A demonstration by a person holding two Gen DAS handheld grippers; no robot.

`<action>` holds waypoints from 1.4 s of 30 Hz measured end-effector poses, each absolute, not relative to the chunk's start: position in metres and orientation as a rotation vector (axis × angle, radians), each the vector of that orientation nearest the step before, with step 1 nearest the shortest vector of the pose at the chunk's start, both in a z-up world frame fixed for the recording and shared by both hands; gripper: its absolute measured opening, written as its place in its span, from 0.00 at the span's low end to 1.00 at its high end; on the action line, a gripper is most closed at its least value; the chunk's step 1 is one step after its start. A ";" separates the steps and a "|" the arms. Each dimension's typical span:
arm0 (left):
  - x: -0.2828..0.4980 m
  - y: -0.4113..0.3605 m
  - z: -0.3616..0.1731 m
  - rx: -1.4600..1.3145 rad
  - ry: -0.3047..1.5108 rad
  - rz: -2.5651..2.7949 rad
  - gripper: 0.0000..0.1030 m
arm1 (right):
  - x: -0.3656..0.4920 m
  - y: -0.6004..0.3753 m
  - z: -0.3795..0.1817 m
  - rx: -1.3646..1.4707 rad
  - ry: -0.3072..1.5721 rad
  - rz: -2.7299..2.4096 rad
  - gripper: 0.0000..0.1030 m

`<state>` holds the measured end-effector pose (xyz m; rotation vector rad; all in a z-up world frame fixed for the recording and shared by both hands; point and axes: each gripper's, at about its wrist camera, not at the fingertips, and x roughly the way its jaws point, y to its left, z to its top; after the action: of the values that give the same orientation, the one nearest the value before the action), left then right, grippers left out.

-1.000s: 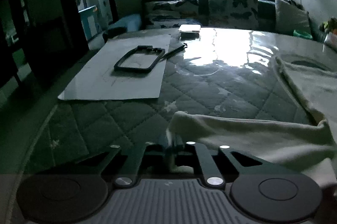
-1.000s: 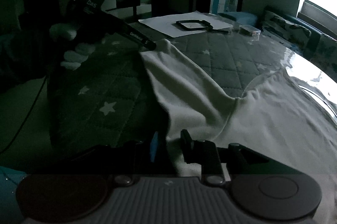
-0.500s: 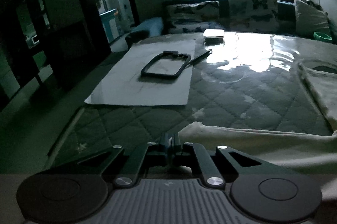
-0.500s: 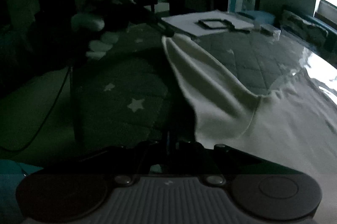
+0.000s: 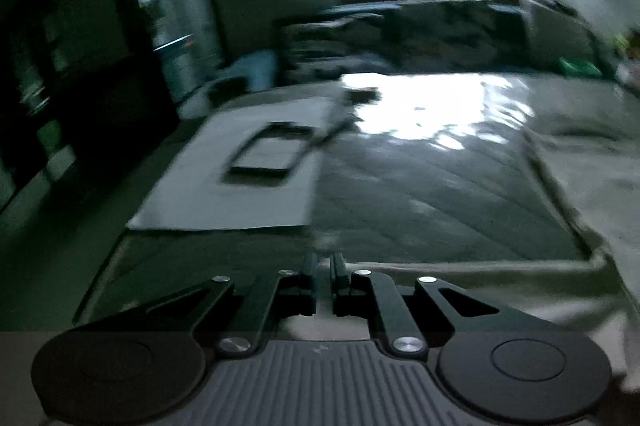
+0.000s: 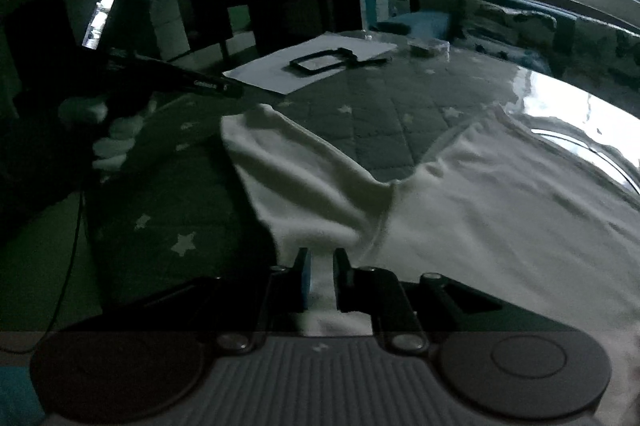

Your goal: Fold clothes

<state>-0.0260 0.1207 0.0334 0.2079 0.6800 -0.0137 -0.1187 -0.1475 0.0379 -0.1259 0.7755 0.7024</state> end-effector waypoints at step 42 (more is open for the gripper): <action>-0.060 -0.006 0.033 0.058 0.847 -0.261 0.72 | -0.148 -0.303 0.031 0.014 0.678 0.175 0.74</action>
<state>-0.0601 -0.0062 0.0328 0.0575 0.8466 -0.2612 -0.1484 -0.3025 0.0307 0.0138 0.6777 0.1747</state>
